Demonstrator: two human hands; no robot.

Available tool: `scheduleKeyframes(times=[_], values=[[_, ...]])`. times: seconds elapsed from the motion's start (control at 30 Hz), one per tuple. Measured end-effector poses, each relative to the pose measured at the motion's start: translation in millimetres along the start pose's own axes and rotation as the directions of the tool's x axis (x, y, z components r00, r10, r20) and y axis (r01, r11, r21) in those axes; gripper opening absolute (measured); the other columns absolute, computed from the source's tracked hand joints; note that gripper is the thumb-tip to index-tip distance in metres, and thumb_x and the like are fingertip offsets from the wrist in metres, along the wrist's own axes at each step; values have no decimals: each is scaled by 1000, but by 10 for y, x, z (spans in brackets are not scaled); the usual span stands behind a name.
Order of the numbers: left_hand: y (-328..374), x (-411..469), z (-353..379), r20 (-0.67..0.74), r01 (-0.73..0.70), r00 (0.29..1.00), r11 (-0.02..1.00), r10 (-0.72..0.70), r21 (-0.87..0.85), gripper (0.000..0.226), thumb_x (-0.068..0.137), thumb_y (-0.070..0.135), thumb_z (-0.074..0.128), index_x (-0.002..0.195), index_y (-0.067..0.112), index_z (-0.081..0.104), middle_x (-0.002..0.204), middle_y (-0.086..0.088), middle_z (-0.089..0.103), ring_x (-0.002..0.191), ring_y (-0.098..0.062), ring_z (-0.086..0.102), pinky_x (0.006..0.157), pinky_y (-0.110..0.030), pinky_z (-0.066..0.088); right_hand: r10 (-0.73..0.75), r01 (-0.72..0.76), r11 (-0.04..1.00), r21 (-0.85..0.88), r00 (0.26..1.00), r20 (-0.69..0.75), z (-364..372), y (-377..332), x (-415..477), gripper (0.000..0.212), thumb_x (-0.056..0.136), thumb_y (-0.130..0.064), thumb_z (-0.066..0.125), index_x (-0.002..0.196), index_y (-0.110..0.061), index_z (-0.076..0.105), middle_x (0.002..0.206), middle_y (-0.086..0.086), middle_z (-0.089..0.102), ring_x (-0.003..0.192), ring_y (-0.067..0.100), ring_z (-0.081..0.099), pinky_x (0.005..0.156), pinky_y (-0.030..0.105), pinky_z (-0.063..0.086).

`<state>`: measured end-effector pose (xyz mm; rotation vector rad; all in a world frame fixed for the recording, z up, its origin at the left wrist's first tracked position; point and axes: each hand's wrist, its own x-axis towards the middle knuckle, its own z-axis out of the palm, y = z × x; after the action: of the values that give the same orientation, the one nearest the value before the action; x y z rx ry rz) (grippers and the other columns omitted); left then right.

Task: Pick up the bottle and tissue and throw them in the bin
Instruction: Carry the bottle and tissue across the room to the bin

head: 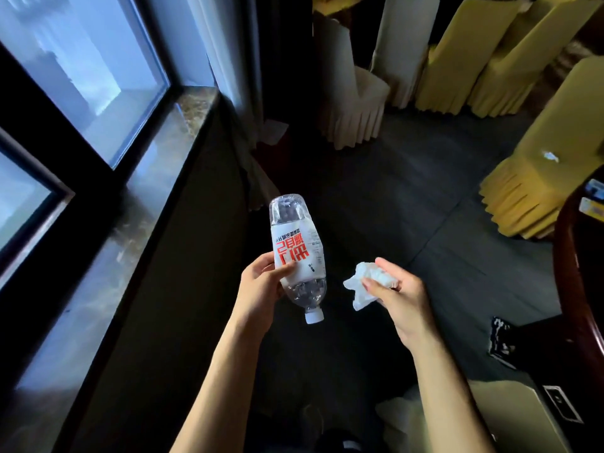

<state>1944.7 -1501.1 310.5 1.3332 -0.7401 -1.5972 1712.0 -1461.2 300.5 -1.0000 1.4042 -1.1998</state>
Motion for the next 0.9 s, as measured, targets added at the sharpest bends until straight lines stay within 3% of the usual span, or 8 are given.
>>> scheduleKeyframes(times=[0.07,0.17,0.23,0.33,0.5,0.67,0.8,0.9], values=[[75,279,7,1,18,1000,1000,-18,-17,28,90,3,67,119,1,68,111,-15,77,101,-29,75,72,-31,61,8,-7,1000,28,1000,-26,72,-60,239,14,94,6,63,102,14,56,81,8,78,80,35,75,78,32,58],[197,737,34,33,61,998,998,-60,-12,28,91,4,66,119,2,68,114,-17,75,104,-32,73,78,-37,59,63,-57,997,45,989,-134,184,-99,645,23,93,9,62,115,8,61,86,-5,80,85,7,75,74,19,59],[315,1075,68,66,74,995,997,-75,6,28,91,5,67,119,2,68,115,-17,75,105,-32,73,82,-40,58,96,-76,993,94,968,-232,264,-124,950,32,91,6,66,117,-13,70,105,0,78,100,10,73,82,23,59],[559,1570,155,133,67,989,997,-71,30,29,91,5,67,120,4,68,114,-14,76,106,-30,73,89,-44,58,96,-43,986,158,936,-339,406,-223,1393,36,91,9,65,103,-24,74,115,-5,73,114,10,67,97,30,54],[983,2231,298,237,69,968,996,-82,64,29,91,5,66,119,5,68,113,-11,76,105,-27,74,82,-37,55,105,15,974,226,855,-509,607,-401,1892,32,91,3,68,100,-26,76,120,-8,71,123,13,63,108,39,49],[1237,2750,477,301,60,950,996,-78,70,28,90,4,66,118,3,68,111,-12,77,102,-27,75,74,-32,57,74,54,981,186,783,-618,611,-566,2288,26,92,-2,69,107,-22,77,112,1,78,110,18,71,103,39,52],[1347,3078,698,333,73,938,993,-99,91,28,90,4,67,118,4,68,111,-13,77,103,-30,74,79,-40,58,45,95,979,180,763,-645,503,-652,2548,29,93,-1,66,111,-22,75,112,0,77,110,17,71,91,26,52],[1390,3333,953,354,75,929,991,-109,107,28,91,4,66,118,2,67,112,-15,76,105,-33,73,90,-48,58,54,108,974,198,741,-670,313,-615,2753,38,92,-1,68,126,-17,70,123,1,74,115,15,68,99,28,50]])
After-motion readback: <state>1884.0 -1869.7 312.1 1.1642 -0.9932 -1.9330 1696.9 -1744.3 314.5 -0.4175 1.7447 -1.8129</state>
